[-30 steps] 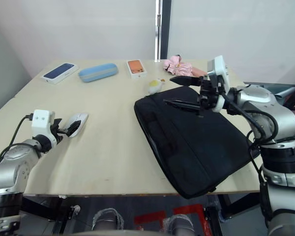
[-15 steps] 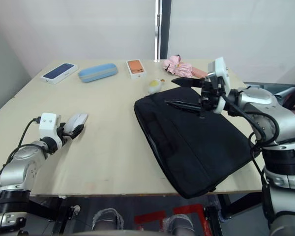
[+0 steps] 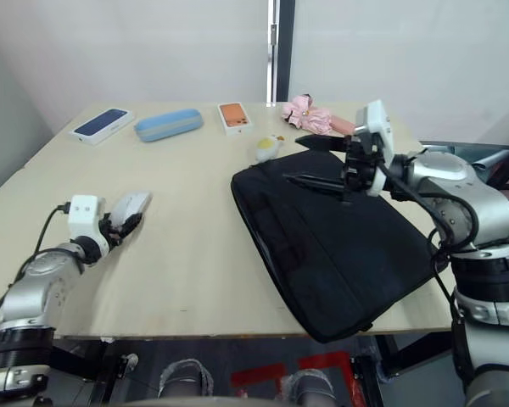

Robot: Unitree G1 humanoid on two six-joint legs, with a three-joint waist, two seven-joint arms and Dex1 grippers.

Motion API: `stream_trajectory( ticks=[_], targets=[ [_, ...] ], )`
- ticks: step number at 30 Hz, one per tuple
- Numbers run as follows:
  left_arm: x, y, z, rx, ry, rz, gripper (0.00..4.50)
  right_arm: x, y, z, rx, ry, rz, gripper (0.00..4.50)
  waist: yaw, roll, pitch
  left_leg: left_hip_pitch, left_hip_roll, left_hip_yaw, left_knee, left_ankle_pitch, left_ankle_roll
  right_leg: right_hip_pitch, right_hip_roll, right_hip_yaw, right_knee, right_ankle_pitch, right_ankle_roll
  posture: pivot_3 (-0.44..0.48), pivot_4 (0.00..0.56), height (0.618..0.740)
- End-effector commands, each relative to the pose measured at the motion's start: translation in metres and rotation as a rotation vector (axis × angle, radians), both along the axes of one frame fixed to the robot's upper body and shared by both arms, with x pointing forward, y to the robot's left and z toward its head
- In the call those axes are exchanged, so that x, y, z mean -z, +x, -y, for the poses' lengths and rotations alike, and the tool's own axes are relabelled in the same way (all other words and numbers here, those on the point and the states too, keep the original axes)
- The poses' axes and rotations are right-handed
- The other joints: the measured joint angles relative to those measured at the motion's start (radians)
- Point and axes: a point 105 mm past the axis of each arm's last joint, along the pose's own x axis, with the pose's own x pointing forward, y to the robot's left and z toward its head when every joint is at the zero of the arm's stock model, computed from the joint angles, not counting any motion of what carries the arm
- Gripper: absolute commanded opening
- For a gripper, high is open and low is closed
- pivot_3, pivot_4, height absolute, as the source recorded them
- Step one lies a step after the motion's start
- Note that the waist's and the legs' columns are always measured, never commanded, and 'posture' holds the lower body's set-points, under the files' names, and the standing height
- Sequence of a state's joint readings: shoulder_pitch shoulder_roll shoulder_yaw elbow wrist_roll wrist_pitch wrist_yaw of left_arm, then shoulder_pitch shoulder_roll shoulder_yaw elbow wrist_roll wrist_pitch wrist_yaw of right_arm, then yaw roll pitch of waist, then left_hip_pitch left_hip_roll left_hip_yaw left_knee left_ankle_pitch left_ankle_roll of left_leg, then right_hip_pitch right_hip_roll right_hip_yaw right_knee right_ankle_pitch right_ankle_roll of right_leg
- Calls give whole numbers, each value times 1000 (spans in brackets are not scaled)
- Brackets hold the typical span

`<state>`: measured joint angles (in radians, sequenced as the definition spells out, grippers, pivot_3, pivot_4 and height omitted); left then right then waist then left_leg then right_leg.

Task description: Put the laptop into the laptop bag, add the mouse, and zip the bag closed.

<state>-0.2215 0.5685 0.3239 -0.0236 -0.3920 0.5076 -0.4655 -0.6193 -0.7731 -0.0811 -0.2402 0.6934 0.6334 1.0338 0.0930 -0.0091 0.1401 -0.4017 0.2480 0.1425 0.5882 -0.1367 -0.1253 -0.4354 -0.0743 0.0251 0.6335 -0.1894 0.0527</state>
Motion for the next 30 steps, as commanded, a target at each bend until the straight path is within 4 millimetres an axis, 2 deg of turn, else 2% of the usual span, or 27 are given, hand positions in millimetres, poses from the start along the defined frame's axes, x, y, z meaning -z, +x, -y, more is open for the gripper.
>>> stream_trajectory(
  ticks=[1,6,9,14,18,21,30],
  targets=[
    [-44,-12,4,142,126,81,2837,17,1,-21,24,-95,5,4342,-3,0,0,0,0,0,-1,0,-1,0,0,0,0,0,0,0,150,740],
    [-53,-42,29,459,146,3,2837,70,6,-53,74,-272,-40,4342,-4,2,0,1,-1,2,-5,0,-2,-1,0,1,-4,0,1,0,150,740],
    [-47,-48,34,531,209,-41,2837,95,8,-65,103,-343,-62,4342,4,2,1,0,-1,2,-8,0,-3,-3,0,0,-4,-1,1,0,150,740],
    [-43,-48,42,565,238,-49,2837,121,19,-69,201,-412,-66,4342,-2,2,1,0,-1,2,-9,0,-4,-3,0,1,-5,-1,2,0,150,740],
    [-43,-48,49,571,221,-33,2837,131,20,-62,237,-435,-118,4342,-2,2,1,0,-1,2,-9,0,-4,-3,0,1,-4,-1,2,0,150,740],
    [-42,-49,50,572,219,-32,2837,133,17,-60,235,-427,-149,3500,-4,2,1,0,-1,2,-9,0,-4,-3,0,1,-4,-1,2,0,150,740],
    [-44,-46,53,564,206,-13,2837,139,19,-56,244,-431,-166,448,-4,2,1,1,0,2,-8,0,-5,-3,0,1,-3,-1,2,0,150,740]
  ],
)
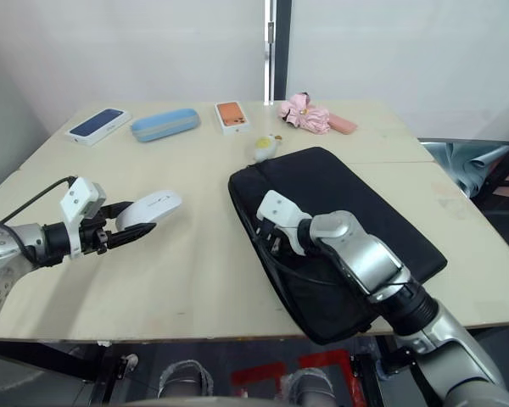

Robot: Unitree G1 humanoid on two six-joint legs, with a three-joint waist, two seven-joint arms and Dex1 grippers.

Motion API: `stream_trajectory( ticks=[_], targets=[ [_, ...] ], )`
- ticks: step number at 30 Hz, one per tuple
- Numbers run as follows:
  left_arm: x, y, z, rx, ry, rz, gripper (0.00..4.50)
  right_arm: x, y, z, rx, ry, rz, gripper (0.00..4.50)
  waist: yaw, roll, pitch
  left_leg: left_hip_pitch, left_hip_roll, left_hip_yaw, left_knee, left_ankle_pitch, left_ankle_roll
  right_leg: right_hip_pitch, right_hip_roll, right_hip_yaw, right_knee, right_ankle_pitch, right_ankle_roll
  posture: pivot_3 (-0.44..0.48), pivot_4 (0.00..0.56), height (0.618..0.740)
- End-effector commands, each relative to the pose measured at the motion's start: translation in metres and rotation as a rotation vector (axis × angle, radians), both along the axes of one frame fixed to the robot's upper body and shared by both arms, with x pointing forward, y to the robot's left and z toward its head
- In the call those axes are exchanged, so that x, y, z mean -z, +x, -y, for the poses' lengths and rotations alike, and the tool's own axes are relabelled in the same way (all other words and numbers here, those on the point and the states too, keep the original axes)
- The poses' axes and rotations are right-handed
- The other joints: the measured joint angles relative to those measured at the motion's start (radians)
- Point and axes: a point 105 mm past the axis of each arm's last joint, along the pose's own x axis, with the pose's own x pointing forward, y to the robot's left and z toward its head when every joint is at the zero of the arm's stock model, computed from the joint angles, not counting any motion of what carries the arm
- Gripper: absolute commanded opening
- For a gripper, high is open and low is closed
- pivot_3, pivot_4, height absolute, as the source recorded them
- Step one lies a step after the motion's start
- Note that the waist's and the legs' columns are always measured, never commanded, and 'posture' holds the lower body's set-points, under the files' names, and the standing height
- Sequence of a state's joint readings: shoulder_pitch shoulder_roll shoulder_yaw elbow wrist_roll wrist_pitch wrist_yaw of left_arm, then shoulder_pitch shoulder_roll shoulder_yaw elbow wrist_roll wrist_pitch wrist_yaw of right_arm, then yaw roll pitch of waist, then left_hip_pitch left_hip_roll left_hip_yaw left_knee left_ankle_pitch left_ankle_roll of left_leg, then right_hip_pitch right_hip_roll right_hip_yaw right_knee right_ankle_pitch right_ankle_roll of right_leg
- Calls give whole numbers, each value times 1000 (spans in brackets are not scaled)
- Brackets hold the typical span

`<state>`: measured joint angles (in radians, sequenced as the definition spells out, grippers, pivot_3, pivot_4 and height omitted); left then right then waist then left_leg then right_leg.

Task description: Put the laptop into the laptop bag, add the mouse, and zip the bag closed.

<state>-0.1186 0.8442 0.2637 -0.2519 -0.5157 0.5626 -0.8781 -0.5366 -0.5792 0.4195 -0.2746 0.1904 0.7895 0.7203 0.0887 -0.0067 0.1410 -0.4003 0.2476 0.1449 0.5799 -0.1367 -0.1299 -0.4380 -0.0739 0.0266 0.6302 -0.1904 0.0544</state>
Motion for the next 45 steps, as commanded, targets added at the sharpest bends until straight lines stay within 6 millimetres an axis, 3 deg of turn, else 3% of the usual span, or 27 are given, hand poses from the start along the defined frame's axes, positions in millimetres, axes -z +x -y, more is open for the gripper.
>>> stream_trajectory(
  ticks=[1,7,13,15,21,26,31,35,45],
  targets=[
    [-15,1,6,22,0,63,2837,-5,2,4,14,22,12,116,0,0,0,0,0,0,0,0,0,0,0,0,0,0,0,0,150,740],
    [-15,-2,12,52,-16,56,2837,-22,5,9,40,134,-31,54,1,0,0,0,0,0,0,0,0,0,0,0,0,0,0,0,150,740],
    [-15,-5,19,108,-12,50,2837,-77,2,10,-19,358,-63,54,1,0,0,0,0,0,1,0,0,0,0,0,1,0,0,0,150,740],
    [-16,-5,28,148,-21,55,2837,-104,0,11,-56,456,-72,54,0,0,0,0,0,0,1,0,0,0,0,0,2,0,0,0,150,740],
    [-9,1,55,223,-43,54,2837,-151,0,11,-98,645,-122,54,-1,1,0,1,0,0,2,0,0,0,0,1,4,0,-1,0,150,740],
    [3,14,98,292,-81,63,2837,-162,4,14,-83,695,-148,54,4,1,0,-1,0,0,1,0,0,-1,1,0,3,0,-1,0,150,740],
    [15,25,129,335,-84,59,2837,-171,3,15,-82,744,-172,54,7,1,0,-2,0,0,2,1,0,-1,0,0,2,0,-1,0,150,740],
    [19,44,160,355,-94,58,2837,-171,1,14,-85,738,-177,54,10,1,0,-1,0,-1,2,1,0,-1,0,0,3,1,0,0,150,740],
    [27,69,205,399,-110,17,2837,-170,-4,12,-98,726,-182,54,13,1,0,-3,-1,0,3,4,-2,-1,0,1,2,2,1,0,150,740]
  ],
)
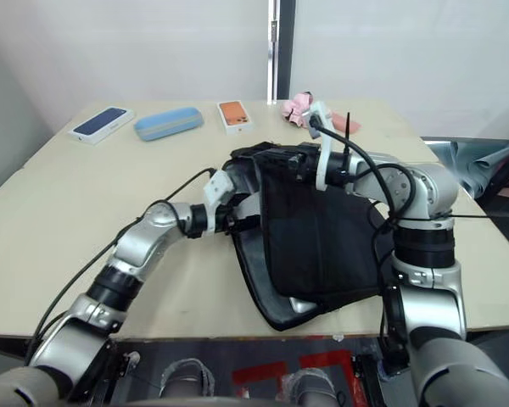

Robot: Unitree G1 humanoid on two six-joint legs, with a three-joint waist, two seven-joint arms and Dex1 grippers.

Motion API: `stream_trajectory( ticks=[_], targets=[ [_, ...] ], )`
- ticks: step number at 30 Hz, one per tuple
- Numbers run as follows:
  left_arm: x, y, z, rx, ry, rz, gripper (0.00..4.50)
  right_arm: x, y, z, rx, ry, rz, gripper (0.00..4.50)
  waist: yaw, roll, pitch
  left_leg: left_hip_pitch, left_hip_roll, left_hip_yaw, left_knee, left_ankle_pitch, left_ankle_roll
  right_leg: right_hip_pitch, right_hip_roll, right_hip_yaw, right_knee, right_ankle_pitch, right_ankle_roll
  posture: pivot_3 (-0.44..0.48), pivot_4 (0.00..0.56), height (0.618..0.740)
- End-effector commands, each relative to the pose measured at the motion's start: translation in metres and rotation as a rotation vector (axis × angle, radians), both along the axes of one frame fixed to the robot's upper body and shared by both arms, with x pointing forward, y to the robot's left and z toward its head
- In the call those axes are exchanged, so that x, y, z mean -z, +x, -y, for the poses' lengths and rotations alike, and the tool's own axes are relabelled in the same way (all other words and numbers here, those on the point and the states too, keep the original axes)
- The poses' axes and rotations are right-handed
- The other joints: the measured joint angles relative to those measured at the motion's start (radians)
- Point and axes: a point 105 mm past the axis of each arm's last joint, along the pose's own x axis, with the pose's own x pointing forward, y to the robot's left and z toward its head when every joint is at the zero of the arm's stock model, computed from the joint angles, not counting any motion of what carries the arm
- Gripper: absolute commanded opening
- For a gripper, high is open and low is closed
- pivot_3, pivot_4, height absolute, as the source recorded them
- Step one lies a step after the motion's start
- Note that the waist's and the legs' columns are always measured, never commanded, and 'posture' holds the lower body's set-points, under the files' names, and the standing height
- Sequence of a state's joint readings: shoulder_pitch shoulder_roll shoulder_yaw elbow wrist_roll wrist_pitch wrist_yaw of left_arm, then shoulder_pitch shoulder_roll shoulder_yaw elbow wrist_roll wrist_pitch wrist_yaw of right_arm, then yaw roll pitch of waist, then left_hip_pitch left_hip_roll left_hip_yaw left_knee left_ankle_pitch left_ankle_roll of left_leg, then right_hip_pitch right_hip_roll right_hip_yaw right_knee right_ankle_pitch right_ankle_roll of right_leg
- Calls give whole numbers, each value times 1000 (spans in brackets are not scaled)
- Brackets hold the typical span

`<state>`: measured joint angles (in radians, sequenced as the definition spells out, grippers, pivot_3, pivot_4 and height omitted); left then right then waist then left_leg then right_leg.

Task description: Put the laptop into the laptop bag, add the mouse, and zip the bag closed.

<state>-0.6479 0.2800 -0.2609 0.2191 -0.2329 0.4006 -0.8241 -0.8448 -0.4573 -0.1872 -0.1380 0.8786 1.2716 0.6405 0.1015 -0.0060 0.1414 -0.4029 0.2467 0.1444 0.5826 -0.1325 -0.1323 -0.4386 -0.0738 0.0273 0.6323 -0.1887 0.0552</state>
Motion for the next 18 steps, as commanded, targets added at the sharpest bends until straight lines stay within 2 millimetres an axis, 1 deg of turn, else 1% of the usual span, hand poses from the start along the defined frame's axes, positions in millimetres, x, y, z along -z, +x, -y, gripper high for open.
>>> stream_trajectory(
  ticks=[1,8,15,18],
  targets=[
    [-6,4,12,27,-3,31,2837,-27,-13,-4,-46,38,118,54,0,0,0,0,0,0,0,0,0,0,0,0,0,0,0,0,150,740],
    [-6,16,35,29,-10,14,2837,-25,-18,-5,-69,31,122,54,5,0,0,-1,-1,0,0,0,1,0,-1,0,0,0,0,0,150,740],
    [-1,20,49,50,17,11,2837,-26,-20,-5,-79,30,119,54,6,0,0,-1,-1,-1,0,1,1,0,-1,-1,0,0,0,0,150,740],
    [-1,22,62,59,18,9,2837,-25,-19,-6,-79,28,117,54,7,0,0,-1,-1,-1,0,0,1,0,-1,0,0,0,0,0,150,740]
  ],
)
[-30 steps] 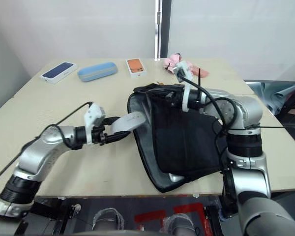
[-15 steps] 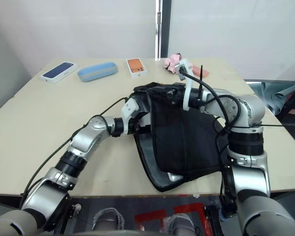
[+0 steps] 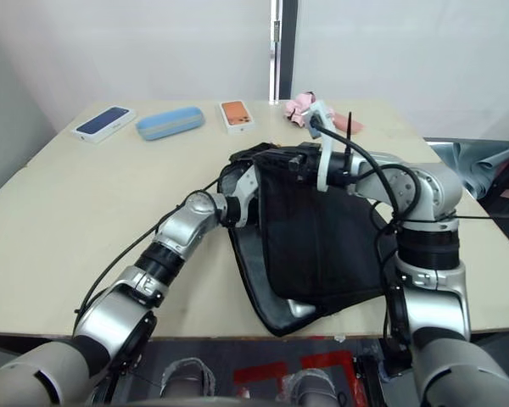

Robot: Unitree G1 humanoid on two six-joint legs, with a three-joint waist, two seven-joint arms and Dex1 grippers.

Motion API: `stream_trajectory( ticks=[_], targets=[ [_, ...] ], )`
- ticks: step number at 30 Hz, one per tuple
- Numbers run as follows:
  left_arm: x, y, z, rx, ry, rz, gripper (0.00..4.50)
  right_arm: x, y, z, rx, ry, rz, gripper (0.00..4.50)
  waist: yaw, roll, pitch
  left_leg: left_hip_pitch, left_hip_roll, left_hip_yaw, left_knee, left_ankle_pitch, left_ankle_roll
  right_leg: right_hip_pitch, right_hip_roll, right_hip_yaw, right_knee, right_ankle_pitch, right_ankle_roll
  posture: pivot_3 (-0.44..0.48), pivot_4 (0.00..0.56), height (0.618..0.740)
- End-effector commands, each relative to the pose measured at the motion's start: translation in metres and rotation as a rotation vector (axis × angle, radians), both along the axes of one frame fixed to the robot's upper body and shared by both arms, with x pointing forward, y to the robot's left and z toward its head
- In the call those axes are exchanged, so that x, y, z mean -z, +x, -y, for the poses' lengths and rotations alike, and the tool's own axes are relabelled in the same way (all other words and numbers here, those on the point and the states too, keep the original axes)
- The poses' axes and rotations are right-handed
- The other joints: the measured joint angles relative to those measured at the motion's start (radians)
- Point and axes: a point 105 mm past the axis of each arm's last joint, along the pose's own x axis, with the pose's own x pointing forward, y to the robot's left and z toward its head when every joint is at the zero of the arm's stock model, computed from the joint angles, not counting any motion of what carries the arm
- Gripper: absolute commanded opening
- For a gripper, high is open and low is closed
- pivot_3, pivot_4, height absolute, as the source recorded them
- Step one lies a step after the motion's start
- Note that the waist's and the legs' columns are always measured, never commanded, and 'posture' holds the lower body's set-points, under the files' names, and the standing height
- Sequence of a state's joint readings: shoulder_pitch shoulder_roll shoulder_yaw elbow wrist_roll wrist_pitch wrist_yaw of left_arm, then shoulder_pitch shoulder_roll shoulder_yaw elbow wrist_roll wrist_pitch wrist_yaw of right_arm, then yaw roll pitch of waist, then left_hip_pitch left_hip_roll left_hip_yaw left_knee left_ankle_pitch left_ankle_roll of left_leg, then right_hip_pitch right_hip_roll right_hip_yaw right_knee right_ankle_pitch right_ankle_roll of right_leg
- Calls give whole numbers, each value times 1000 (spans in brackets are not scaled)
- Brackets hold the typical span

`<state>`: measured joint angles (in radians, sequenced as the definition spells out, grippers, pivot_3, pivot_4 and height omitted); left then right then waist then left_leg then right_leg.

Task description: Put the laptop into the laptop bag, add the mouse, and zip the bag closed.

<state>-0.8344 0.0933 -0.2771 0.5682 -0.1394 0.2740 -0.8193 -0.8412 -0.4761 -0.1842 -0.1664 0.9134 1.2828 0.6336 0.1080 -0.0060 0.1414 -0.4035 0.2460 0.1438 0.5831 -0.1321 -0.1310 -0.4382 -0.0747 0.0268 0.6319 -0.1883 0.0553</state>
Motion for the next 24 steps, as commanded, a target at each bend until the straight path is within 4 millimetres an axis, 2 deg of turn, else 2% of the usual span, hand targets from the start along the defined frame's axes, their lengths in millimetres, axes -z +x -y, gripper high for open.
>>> stream_trajectory(
  ticks=[1,7,10,11,14,18,24],
  targets=[
    [-5,4,14,7,12,25,2837,-23,-13,-6,-61,40,103,54,2,0,0,0,0,0,0,0,0,0,0,0,0,0,0,0,150,740],
    [-7,6,21,5,1,38,2837,-21,-11,-8,-57,40,97,54,0,0,0,0,0,0,0,0,1,0,0,0,0,0,0,0,150,740],
    [-7,7,15,-16,-11,61,4323,-20,-10,-9,-55,42,95,0,0,0,0,0,0,0,0,-1,2,0,0,0,0,0,0,0,150,740],
    [-8,9,12,-30,-14,63,4494,-20,-10,-9,-56,42,95,0,0,0,0,0,0,0,0,-2,4,0,0,0,0,0,0,0,150,740],
    [-8,8,4,-48,-24,64,4494,-20,-10,-9,-60,44,93,0,-1,0,0,0,0,0,0,-2,4,0,0,0,0,0,0,0,150,740],
    [-16,-3,-16,-65,-96,74,4494,-20,-9,-10,-63,44,91,0,-3,0,0,0,0,0,-1,-2,4,0,0,-1,-1,0,0,0,150,740],
    [-30,-34,-68,-108,-186,16,4494,-17,-8,-11,-68,43,86,0,-6,1,1,-1,0,0,-2,-3,3,-1,0,-1,-1,0,-1,0,150,740]
  ],
)
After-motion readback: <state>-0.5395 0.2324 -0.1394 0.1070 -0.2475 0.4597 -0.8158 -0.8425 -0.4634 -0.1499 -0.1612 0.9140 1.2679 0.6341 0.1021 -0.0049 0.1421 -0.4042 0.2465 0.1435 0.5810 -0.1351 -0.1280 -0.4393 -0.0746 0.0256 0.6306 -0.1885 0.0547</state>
